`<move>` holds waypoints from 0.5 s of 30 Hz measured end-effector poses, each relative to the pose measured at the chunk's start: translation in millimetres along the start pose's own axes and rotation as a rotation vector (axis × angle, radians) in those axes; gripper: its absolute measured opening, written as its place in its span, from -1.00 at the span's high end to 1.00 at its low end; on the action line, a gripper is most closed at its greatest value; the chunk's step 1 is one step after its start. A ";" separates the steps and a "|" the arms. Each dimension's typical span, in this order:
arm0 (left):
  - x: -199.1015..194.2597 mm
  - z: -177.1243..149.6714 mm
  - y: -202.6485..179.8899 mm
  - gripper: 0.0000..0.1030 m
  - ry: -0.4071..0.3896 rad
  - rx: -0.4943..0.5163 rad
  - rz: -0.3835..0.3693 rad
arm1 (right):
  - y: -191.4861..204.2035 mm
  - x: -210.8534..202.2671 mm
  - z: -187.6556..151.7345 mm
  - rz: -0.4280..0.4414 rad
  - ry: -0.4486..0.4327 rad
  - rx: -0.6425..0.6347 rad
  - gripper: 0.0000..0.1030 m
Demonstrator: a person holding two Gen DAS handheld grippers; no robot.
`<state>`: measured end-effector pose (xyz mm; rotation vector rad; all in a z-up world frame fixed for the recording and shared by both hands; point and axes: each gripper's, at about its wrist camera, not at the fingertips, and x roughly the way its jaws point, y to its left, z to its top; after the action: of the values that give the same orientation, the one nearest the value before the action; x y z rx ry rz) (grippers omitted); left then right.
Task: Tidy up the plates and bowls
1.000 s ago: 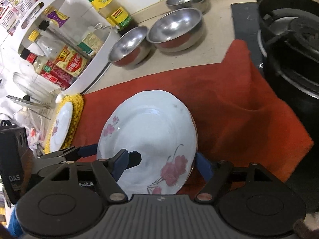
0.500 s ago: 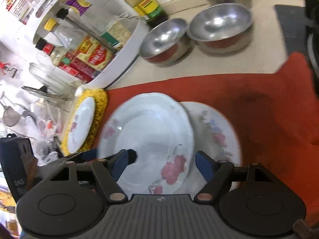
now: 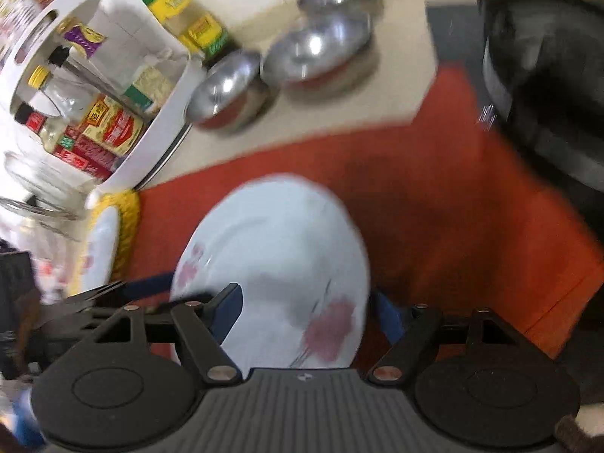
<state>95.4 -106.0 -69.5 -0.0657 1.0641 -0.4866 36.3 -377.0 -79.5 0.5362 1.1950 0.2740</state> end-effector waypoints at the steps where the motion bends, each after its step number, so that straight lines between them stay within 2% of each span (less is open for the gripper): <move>1: -0.1 -1.9 -2.8 -0.99 0.003 0.004 -0.014 | -0.3 -0.1 -1.3 0.024 -0.012 0.006 -0.43; 2: -0.1 -2.1 -6.1 -1.00 0.007 0.007 -0.033 | -0.4 1.6 -1.0 0.023 -0.008 0.015 -0.43; 5: 2.2 -0.4 -10.3 -0.99 0.001 0.010 0.009 | 2.1 2.8 -0.2 0.018 -0.004 0.005 -0.44; 8: -4.8 1.0 3.8 -0.99 -0.002 -0.076 0.041 | 9.9 5.5 2.1 -0.002 -0.004 -0.013 -0.46; 10: -9.6 1.4 13.2 -0.99 -0.006 -0.107 0.054 | 10.9 8.4 6.5 0.046 0.003 0.013 -0.46; 12: -13.8 -1.4 20.1 -0.97 -0.016 -0.128 0.085 | 20.2 12.9 8.7 0.082 0.017 -0.018 -0.46; 15: -20.1 -1.8 30.4 -0.95 -0.034 -0.169 0.116 | 30.9 27.1 14.1 0.092 0.032 -0.049 -0.46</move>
<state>96.6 -70.2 -62.4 -0.1600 1.0680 -0.2889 61.4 -341.6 -81.2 0.5464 1.1927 0.3912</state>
